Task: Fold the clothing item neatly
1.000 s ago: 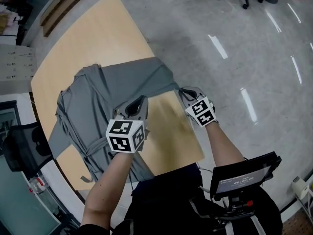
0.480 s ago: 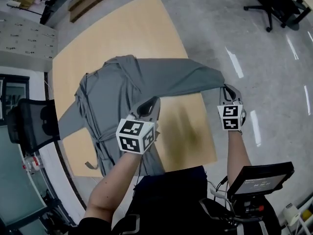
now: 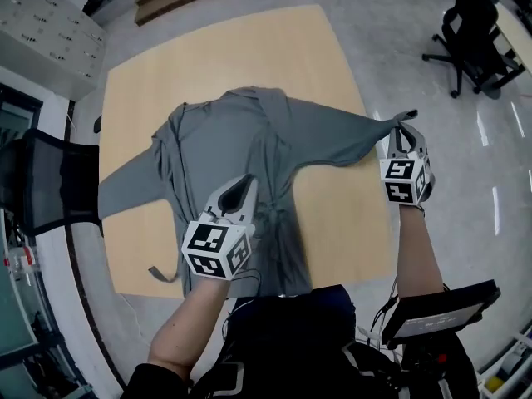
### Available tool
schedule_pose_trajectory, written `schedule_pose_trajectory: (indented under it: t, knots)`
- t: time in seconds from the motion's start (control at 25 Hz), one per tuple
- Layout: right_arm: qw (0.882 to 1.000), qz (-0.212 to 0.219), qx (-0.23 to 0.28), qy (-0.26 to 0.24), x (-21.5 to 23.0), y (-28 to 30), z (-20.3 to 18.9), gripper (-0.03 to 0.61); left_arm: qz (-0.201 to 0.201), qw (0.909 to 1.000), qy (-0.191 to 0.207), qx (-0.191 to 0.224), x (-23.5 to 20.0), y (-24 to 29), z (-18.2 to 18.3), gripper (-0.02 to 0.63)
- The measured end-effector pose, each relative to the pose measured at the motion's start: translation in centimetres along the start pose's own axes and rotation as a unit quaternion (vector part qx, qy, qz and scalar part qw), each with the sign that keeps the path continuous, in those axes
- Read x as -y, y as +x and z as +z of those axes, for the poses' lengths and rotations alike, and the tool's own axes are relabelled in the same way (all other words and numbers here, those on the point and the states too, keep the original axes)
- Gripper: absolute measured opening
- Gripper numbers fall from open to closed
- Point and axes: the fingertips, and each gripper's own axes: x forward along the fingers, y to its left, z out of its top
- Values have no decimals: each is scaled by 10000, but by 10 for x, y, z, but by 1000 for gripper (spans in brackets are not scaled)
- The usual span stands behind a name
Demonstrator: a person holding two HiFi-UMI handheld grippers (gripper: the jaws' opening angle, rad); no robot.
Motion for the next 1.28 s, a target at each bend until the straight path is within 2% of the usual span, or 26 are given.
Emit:
schedule_pose_trajectory:
  t: [0.16,0.28,0.44,0.68,0.8,0.92,1.0,1.08,1.12,1.2,1.28]
  knots:
    - [9957,178,250,-873,-52,14,91,25,233,9991,-56,339,-55,-54,1,2]
    - [9906,483,424,-1209,-110,31,147,25,464,9980,-110,413,-98,-87,-6,2]
    - [9789,1107,725,-1558,-214,45,219,25,826,9928,-685,538,-159,-132,-22,2]
    - [9536,2010,1065,-1975,-383,25,292,25,1307,9824,-1108,739,-238,-195,-45,2]
    - [9323,2399,1222,-2417,-458,0,301,25,1484,9767,-1354,758,-264,-218,-65,2]
    - [9037,2791,955,-3105,-518,-18,269,25,1624,9710,-1588,746,-281,-232,-83,2]
    - [8880,3067,647,-3364,-541,-24,241,26,1656,9689,-1679,748,-288,-238,-89,2]
    - [8791,3324,498,-3381,-554,-31,226,34,1662,9686,-1698,732,-293,-241,-93,2]
    - [8763,3460,461,-3320,-558,-35,224,61,1662,9687,-1697,725,-295,-241,-94,2]
    - [8729,3758,396,-3088,-564,-43,225,146,1664,9685,-1704,725,-297,-242,-95,2]
    - [8732,3977,388,-2791,-566,-50,233,155,1696,9674,-1730,740,-300,-240,-95,2]
